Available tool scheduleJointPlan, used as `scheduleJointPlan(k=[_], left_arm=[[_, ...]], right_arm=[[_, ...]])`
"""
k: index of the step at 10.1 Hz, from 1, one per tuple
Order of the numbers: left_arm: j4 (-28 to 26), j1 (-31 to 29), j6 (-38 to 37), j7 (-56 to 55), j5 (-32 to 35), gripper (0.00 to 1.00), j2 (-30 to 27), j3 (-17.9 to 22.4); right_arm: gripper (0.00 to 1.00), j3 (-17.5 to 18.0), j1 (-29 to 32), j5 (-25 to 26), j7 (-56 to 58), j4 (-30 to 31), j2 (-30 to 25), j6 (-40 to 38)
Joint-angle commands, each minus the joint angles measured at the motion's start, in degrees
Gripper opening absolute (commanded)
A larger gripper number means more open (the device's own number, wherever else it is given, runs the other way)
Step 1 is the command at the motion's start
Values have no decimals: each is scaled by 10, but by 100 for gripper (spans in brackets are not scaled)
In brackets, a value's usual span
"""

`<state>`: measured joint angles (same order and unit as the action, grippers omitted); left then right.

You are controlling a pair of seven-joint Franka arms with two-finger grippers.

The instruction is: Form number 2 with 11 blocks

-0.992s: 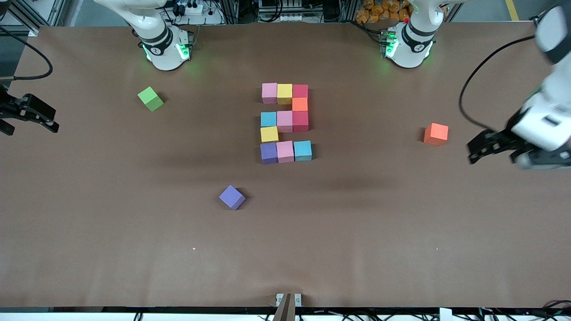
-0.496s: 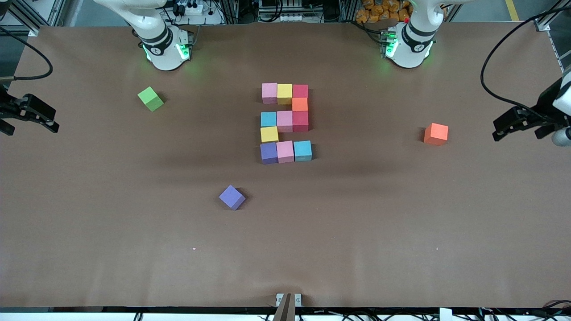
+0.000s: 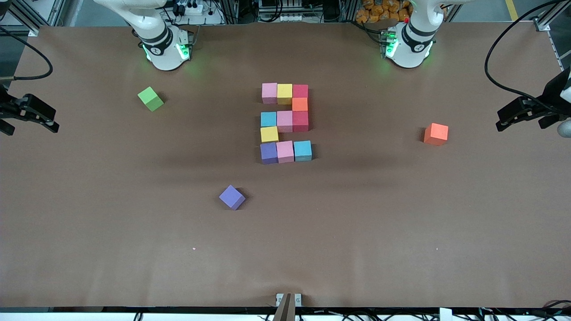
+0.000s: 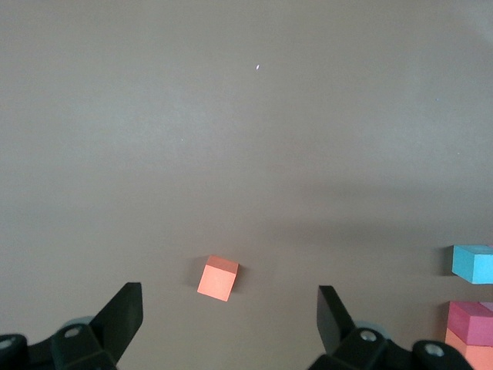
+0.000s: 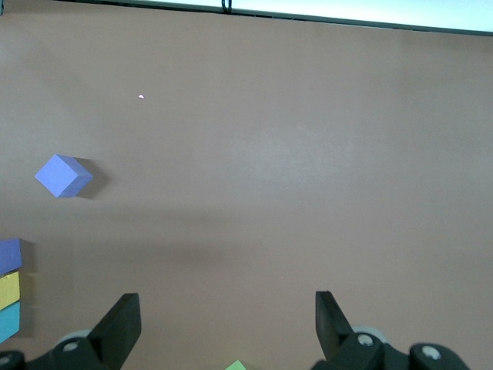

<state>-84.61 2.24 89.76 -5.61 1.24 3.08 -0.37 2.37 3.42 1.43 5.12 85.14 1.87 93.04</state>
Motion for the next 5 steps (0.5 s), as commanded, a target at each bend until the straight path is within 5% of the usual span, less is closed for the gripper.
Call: scheduleJointPlan(k=[1,5], left_arm=[[0,12,-20,3,-12,100,-16,10],[1,20,-21,-58,-4,100,-16,8]], right_arm=[[100,2,4,-2,4,3,-4,2],[100,3,4,-2,5,3,-3,2]])
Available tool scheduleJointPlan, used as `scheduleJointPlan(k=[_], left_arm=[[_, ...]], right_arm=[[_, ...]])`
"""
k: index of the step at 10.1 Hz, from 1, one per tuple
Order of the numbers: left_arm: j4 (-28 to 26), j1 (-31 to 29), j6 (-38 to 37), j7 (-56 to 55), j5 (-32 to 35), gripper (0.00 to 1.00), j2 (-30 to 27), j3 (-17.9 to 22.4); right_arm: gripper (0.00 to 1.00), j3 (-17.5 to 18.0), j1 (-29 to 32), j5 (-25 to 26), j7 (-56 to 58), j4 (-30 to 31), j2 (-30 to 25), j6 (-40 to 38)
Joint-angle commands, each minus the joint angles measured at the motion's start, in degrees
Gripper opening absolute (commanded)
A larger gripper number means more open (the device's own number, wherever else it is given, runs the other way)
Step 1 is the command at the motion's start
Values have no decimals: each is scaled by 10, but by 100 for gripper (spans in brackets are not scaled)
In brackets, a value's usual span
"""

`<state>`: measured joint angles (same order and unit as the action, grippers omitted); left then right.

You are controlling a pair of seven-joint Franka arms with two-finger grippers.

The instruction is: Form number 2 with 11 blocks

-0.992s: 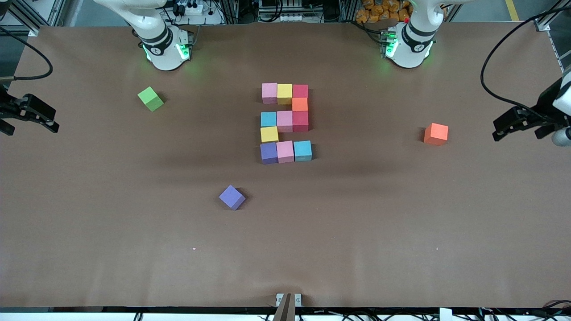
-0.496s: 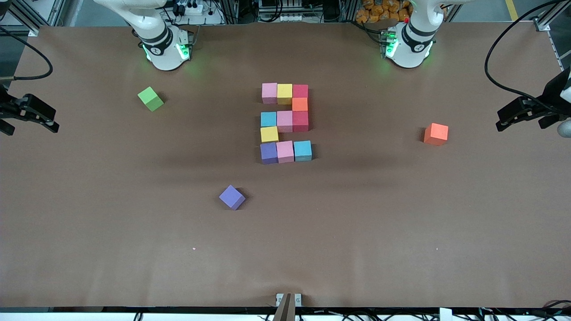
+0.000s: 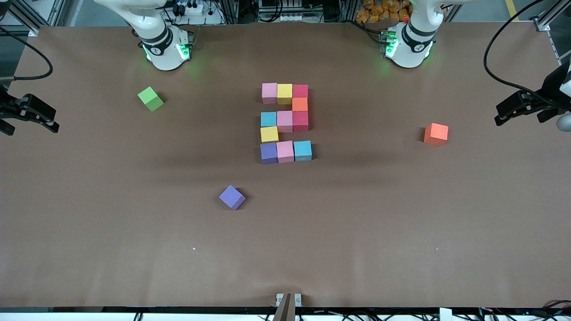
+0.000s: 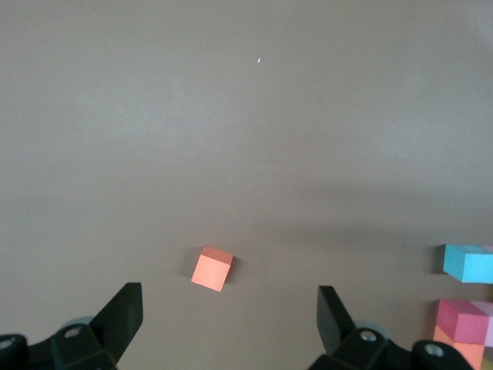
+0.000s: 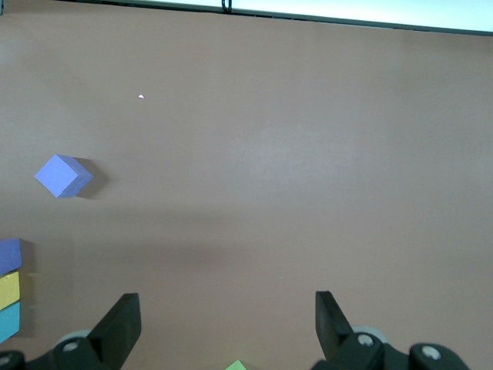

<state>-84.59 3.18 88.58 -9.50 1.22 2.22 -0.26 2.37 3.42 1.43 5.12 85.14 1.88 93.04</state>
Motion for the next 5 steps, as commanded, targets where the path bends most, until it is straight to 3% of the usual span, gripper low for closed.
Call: scheduleJointPlan(k=[1,5], left_arm=[[0,10,-10,-20,-3,100,-6,8],[0,9,-18,-19,-4,100,-9,8]], right_arm=[[100,3,4,-2,4,3,-3,3],[100,3,4,-2,4,2,-3,3]])
